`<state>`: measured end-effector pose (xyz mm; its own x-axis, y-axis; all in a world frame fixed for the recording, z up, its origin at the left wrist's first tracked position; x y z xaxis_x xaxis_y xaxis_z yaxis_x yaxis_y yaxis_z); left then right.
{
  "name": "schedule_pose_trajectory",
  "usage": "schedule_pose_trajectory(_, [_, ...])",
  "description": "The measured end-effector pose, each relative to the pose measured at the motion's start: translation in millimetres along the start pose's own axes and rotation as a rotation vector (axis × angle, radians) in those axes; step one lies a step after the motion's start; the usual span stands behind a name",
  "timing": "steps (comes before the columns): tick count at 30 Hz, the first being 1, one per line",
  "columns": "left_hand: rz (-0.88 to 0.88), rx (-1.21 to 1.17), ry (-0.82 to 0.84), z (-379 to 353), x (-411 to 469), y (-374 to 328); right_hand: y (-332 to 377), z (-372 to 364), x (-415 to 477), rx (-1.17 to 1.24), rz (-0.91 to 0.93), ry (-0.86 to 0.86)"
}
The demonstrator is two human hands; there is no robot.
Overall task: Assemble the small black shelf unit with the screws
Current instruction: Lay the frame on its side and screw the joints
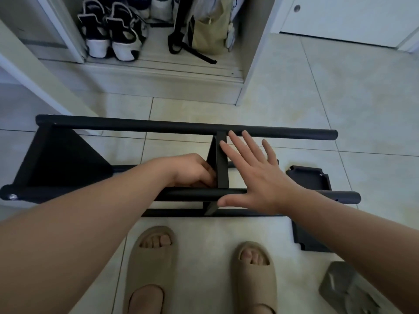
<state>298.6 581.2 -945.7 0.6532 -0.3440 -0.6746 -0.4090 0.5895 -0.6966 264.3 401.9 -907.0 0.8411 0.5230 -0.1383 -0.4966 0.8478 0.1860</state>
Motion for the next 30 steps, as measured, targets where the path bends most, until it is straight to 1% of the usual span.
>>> schedule_pose_trajectory(2, [0.004,-0.062,0.043,-0.2,1.1,1.9,-1.0,0.2,2.3,0.003,-0.005,0.001])
schedule_pose_trajectory(8, [0.015,-0.193,0.085,-4.4,-2.4,2.8,2.2,-1.7,2.4,0.012,-0.029,0.012])
schedule_pose_trajectory(11, [-0.008,-0.161,0.094,-3.5,1.7,7.0,3.1,-1.7,1.5,-0.017,-0.069,-0.006])
schedule_pose_trajectory(14, [-0.019,-0.14,0.084,-2.4,3.4,8.9,2.8,-2.6,3.4,-0.017,-0.113,0.016])
schedule_pose_trajectory(18, [-0.041,-0.133,0.052,-1.6,2.0,7.6,3.2,-3.2,4.1,0.004,-0.119,0.034])
schedule_pose_trajectory(23, [-0.067,-0.126,0.048,-0.7,-0.2,6.1,2.9,-2.8,3.6,0.017,-0.117,0.015])
schedule_pose_trajectory(30, [-0.018,-0.197,0.088,-2.8,2.1,8.2,2.5,-2.9,2.9,0.037,-0.116,0.005])
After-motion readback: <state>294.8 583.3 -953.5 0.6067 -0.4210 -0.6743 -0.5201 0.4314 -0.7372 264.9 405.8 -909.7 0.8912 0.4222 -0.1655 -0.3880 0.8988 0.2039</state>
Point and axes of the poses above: each hand's wrist, its own x-axis towards the middle knuckle, its own z-axis out of the back of the hand, y = z × x, the point moved 3 cm from there along x, towards the middle knuckle, and after that the axes turned 6 degrees about -y, right-handed, at the moved point
